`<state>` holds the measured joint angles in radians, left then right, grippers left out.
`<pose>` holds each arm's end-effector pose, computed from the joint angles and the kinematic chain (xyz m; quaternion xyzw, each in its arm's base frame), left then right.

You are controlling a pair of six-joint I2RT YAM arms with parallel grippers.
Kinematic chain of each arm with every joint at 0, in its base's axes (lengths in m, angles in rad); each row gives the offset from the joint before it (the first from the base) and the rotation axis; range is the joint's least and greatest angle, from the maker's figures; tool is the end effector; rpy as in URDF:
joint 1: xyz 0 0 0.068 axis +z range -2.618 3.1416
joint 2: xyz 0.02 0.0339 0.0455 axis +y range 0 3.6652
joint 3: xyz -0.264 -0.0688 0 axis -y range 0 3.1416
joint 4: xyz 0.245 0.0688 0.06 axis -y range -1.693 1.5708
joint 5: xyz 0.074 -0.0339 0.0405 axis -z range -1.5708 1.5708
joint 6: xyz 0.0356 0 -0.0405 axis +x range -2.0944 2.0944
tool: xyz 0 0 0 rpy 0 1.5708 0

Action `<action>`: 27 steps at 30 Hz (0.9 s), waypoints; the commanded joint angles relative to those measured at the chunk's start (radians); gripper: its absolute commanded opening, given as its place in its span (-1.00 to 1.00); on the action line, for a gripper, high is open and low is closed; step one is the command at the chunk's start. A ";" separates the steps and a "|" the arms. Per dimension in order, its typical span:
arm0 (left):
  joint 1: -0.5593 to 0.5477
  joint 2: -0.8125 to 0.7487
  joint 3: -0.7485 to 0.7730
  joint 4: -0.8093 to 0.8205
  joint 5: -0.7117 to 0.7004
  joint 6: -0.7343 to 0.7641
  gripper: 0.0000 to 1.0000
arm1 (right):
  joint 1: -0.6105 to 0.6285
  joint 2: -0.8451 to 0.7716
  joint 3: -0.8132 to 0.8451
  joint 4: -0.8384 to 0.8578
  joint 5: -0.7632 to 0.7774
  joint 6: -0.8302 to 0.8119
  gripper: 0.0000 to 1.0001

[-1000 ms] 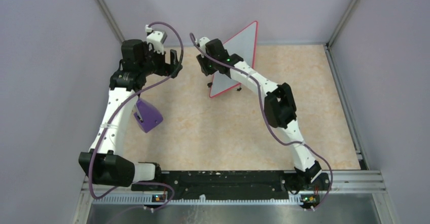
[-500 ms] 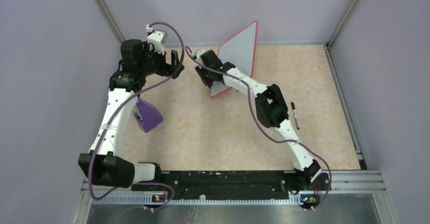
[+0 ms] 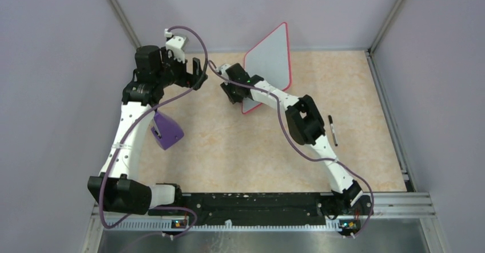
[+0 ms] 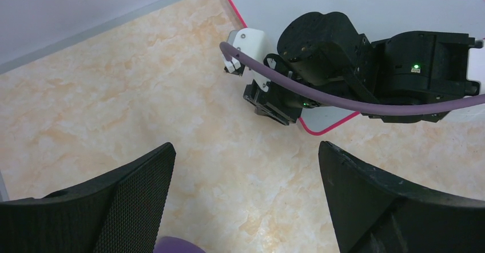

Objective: Write a sentence on the whiteboard
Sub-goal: Move the whiteboard to the center of the board.

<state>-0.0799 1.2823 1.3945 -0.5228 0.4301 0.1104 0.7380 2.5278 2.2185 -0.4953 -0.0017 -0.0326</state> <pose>0.2771 -0.0371 0.4112 0.1941 0.8023 -0.1703 0.5381 0.4168 0.3791 0.1692 -0.3489 0.8594 0.1299 0.3505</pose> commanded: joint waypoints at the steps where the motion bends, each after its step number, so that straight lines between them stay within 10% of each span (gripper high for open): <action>1: 0.002 -0.036 0.002 0.040 0.019 0.006 0.97 | 0.009 -0.093 -0.081 -0.053 -0.024 -0.015 -0.36; 27: 0.000 -0.054 0.029 0.024 0.046 -0.008 0.97 | -0.165 -0.655 -0.992 0.083 -0.039 -0.176 -0.32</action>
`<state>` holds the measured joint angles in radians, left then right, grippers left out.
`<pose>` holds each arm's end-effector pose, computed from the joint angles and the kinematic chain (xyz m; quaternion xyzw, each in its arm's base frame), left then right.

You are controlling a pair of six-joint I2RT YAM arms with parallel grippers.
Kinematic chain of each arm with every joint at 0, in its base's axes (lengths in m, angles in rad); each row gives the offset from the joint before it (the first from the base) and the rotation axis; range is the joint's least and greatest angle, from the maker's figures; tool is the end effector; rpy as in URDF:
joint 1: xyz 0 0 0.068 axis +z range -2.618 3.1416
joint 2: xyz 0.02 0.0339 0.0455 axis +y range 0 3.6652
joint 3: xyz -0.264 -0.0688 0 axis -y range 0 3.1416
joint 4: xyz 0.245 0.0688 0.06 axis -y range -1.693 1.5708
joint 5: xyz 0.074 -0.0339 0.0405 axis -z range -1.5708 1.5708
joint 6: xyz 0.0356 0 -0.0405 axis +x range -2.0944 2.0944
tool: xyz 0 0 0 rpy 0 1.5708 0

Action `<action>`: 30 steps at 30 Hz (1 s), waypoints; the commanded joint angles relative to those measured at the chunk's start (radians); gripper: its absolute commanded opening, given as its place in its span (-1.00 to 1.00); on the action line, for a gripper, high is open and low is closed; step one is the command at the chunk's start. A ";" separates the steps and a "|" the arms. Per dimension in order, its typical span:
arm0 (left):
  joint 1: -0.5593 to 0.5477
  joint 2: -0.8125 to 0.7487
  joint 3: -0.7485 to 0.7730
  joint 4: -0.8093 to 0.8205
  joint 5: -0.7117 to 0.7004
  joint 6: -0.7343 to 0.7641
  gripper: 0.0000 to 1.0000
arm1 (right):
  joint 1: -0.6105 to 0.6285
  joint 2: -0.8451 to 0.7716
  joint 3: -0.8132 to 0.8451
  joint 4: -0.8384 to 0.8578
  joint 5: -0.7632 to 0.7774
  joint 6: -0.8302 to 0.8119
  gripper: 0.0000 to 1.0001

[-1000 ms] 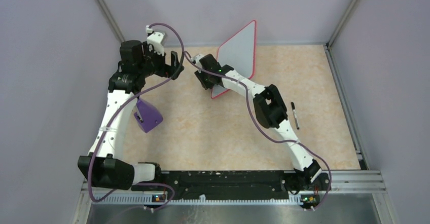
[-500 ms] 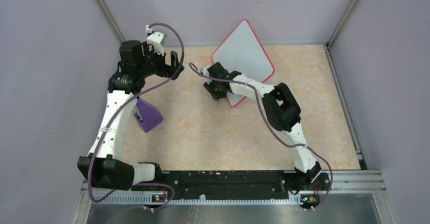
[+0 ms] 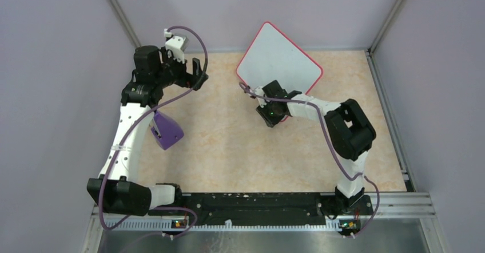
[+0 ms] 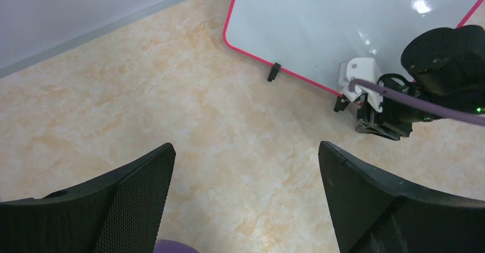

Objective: Write a sentence on the whiteboard
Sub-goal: Move the whiteboard to the center of the board.

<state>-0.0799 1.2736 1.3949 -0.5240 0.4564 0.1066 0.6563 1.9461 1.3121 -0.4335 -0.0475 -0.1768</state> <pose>0.2740 -0.0377 0.4136 0.1999 0.7975 -0.1815 0.5396 0.3179 0.2470 0.1664 -0.3972 0.8830 0.0815 0.2363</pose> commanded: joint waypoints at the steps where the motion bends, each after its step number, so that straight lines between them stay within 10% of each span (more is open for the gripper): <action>1: 0.000 -0.045 0.026 0.027 0.024 -0.004 0.98 | -0.091 -0.092 -0.103 0.024 0.000 -0.041 -0.32; 30: -0.001 -0.066 0.029 0.028 0.014 0.022 0.98 | 0.017 0.100 0.216 0.026 0.044 0.005 -0.33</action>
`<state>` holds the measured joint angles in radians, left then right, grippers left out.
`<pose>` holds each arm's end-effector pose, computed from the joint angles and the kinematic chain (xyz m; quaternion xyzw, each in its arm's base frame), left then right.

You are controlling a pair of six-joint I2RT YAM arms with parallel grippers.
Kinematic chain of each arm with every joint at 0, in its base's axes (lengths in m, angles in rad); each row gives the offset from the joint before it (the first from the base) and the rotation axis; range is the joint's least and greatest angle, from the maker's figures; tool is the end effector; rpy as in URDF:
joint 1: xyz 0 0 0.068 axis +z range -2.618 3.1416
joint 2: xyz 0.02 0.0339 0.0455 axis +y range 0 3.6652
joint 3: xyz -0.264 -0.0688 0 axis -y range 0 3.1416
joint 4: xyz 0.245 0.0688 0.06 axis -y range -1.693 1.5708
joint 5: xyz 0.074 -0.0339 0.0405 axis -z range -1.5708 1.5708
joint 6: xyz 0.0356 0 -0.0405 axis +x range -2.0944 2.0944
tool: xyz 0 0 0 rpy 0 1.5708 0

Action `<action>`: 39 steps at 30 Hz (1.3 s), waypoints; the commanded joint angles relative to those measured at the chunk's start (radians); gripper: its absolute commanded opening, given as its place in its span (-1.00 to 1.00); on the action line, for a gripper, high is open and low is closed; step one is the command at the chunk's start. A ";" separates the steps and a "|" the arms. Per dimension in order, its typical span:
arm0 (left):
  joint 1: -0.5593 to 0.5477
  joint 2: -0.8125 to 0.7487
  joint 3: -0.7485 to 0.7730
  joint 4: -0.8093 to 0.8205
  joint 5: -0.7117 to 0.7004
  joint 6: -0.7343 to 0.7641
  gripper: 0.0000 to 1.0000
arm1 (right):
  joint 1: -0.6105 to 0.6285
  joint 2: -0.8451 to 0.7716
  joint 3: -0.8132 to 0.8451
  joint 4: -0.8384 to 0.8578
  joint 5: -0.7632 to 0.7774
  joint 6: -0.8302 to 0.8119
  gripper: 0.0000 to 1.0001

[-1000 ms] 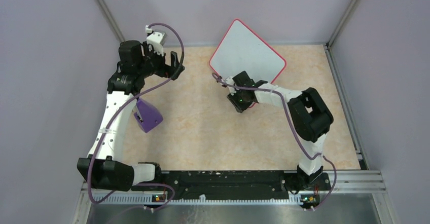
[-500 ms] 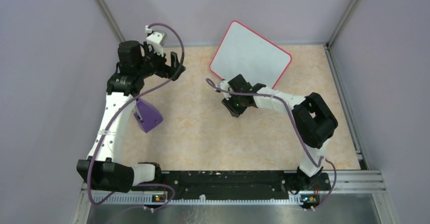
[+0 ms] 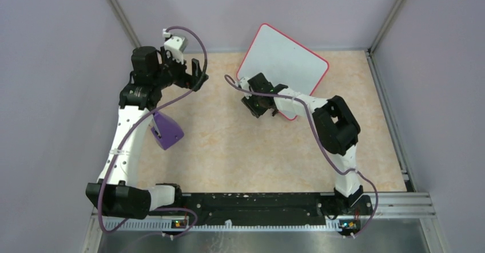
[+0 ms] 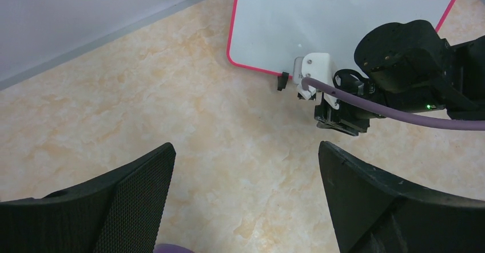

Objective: Write a sentence on the whiteboard
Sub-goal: Move the whiteboard to the center of the board.

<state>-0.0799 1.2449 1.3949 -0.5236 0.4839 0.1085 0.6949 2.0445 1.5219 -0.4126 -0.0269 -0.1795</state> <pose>0.2648 -0.0378 0.4210 0.2099 0.7858 -0.1901 0.5498 0.3433 0.2874 0.1899 -0.4060 0.8587 0.0920 0.2989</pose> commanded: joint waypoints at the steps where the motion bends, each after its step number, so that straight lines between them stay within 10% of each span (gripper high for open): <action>1: -0.001 -0.039 0.030 0.029 -0.017 0.021 0.97 | -0.030 -0.001 -0.003 0.005 0.024 0.005 -0.33; 26: -0.001 -0.021 0.013 0.055 -0.001 0.016 0.98 | -0.483 -0.305 -0.436 0.101 0.005 -0.183 -0.33; 39: -0.001 -0.028 0.023 0.052 0.017 -0.005 0.98 | -0.509 -0.364 -0.435 0.208 -0.058 -0.026 -0.04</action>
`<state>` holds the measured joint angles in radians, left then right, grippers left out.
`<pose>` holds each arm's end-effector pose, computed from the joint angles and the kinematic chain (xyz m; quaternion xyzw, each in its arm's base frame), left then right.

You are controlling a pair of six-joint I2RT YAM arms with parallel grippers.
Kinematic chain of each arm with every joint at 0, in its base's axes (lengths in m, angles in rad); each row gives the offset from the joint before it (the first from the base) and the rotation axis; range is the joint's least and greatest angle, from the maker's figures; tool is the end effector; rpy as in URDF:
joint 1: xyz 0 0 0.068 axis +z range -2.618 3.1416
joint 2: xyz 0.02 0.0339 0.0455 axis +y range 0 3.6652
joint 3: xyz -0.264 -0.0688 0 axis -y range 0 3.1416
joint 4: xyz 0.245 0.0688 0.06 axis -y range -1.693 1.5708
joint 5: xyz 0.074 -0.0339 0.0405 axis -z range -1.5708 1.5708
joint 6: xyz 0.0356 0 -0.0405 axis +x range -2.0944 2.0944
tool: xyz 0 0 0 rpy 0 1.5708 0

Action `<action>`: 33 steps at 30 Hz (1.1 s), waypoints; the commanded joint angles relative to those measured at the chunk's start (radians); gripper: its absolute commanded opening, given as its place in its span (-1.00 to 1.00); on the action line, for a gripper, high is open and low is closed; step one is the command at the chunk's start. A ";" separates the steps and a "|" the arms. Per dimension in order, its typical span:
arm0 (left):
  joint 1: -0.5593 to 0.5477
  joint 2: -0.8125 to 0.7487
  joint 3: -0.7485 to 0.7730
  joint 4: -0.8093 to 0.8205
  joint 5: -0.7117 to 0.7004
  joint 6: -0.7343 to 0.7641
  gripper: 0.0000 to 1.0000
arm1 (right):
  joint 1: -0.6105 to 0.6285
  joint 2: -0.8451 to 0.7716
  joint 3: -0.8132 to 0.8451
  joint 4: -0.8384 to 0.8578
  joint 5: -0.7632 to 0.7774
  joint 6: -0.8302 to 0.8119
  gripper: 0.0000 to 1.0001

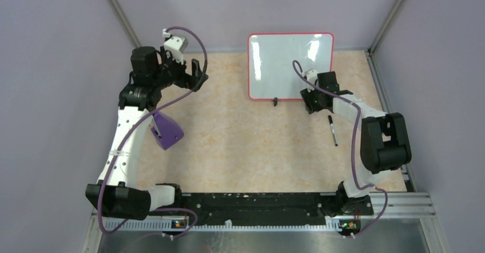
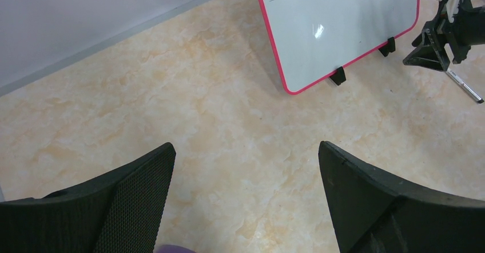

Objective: Write a sentence on the whiteboard
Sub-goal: Move the whiteboard to the center of the board.

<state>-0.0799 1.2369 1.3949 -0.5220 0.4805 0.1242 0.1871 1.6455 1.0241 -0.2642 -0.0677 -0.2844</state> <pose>0.2625 -0.0375 0.4231 0.2158 0.7818 -0.1837 0.5553 0.3367 0.0662 0.1981 -0.2309 0.9127 0.0155 0.3369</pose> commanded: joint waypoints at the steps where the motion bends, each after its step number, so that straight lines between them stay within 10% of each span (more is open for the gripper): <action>1: -0.001 -0.022 0.024 0.051 0.021 -0.021 0.98 | -0.001 0.054 0.078 0.061 -0.018 0.097 -0.03; 14: -0.001 -0.042 -0.003 0.061 0.004 -0.020 0.98 | -0.001 0.223 0.184 0.108 0.035 0.178 -0.17; 25: -0.001 -0.046 0.000 0.059 0.002 -0.023 0.97 | -0.001 0.209 0.168 0.084 0.064 0.116 -1.00; 33: -0.001 -0.050 0.010 0.043 0.009 -0.027 0.97 | -0.001 0.101 0.061 0.025 -0.045 0.009 -1.00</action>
<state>-0.0799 1.2156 1.3930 -0.5156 0.4820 0.1062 0.1848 1.8469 1.1358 -0.1795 -0.0269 -0.1581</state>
